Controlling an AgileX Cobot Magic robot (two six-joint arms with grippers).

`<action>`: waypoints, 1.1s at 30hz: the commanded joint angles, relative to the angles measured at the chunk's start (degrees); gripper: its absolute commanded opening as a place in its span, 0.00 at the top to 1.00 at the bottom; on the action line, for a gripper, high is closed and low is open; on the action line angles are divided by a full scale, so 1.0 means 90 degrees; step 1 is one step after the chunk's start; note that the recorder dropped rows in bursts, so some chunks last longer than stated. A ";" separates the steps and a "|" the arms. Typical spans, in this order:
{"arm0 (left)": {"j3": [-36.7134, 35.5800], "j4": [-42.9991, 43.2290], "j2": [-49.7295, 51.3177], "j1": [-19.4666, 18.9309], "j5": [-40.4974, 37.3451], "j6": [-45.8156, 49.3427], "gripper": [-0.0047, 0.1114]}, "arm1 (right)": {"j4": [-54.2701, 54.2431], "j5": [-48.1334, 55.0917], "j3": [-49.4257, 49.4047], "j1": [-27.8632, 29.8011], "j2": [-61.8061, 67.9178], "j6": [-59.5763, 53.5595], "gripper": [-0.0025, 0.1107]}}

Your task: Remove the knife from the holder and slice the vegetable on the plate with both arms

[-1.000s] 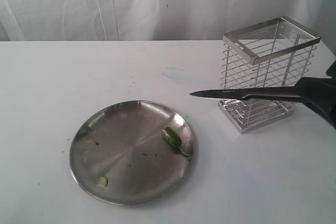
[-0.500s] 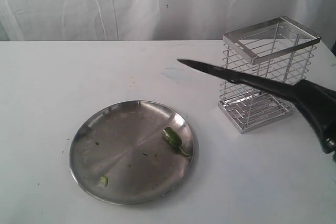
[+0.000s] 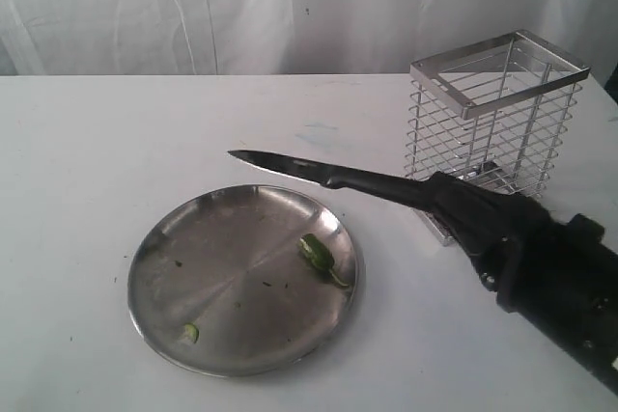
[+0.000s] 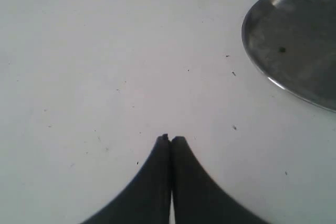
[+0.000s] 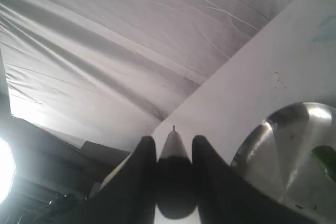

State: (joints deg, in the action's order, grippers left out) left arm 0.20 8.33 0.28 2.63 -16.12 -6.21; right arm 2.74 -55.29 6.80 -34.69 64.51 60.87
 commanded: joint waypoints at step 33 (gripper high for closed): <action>-0.0022 -0.0069 -0.0031 0.0028 -0.0003 -0.0003 0.96 | 0.1185 -0.1280 0.0007 -0.0010 0.4445 0.0902 0.54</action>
State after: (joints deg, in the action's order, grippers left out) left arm 0.20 8.33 0.28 2.63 -16.12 -6.21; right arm 12.28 -66.65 7.11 -34.69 104.41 70.43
